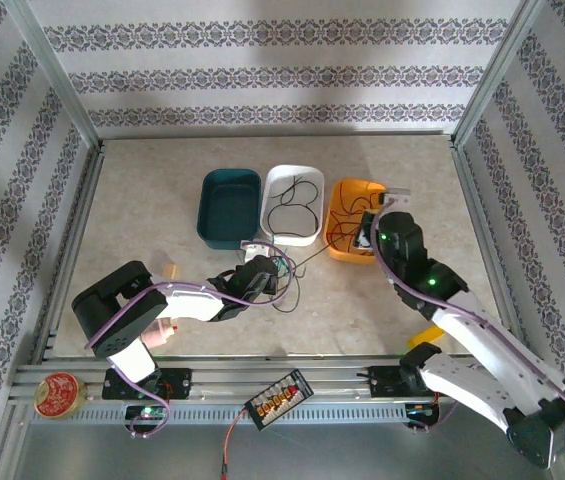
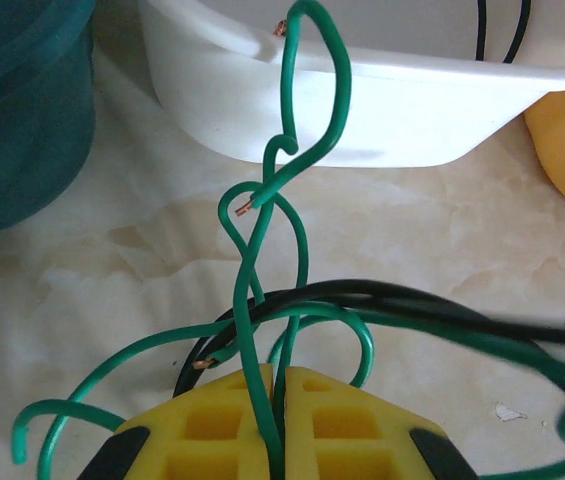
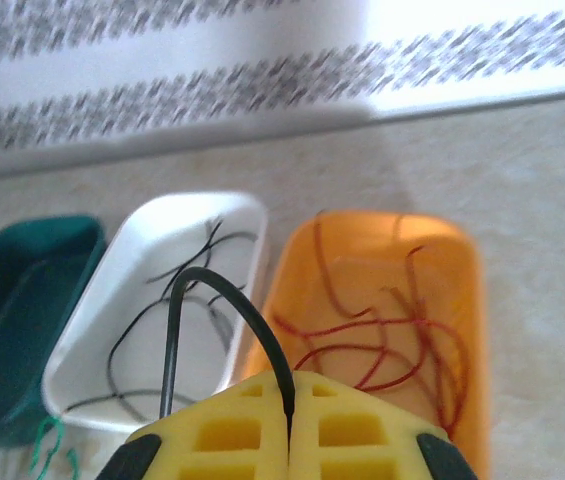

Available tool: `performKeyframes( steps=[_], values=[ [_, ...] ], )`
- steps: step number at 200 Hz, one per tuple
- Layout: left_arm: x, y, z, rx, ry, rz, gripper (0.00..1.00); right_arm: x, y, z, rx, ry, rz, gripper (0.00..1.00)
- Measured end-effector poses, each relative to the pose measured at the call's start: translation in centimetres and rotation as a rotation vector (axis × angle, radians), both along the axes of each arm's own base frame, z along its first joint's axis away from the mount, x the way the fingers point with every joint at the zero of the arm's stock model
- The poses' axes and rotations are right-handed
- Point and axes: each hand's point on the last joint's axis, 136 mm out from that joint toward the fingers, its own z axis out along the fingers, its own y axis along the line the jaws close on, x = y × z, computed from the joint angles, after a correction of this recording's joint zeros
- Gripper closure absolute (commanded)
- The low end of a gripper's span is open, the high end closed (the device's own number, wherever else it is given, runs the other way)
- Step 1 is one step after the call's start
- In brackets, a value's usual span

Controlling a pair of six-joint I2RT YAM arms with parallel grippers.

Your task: Untangle the cables

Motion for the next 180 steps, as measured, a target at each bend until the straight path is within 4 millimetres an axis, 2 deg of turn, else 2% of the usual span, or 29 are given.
performKeyframes(
  steps=[35,49,98,123,152,180],
  values=[
    [0.0,-0.1,0.1,-0.005,0.000,0.002,1.00,-1.2,-3.4,2.8,-0.028,-0.087,-0.103,1.00],
    [0.1,-0.1,0.1,-0.007,-0.001,0.003,0.97,-1.6,-4.5,3.9,-0.040,-0.120,-0.136,1.00],
    [0.0,0.5,-0.2,0.017,0.005,0.021,0.84,-4.0,-9.0,10.8,-0.034,-0.295,-0.290,1.00],
    [0.0,0.9,-0.4,0.027,0.005,0.038,0.82,-5.0,-10.5,13.2,-0.041,-0.355,-0.339,1.00],
    [-0.2,1.7,-0.7,0.034,0.006,0.068,0.82,-5.6,-11.7,14.6,-0.073,-0.383,-0.382,1.00],
    [-0.5,2.7,-1.1,0.044,0.010,0.101,0.79,-6.5,-12.6,16.9,-0.085,-0.426,-0.403,1.00]
  ],
)
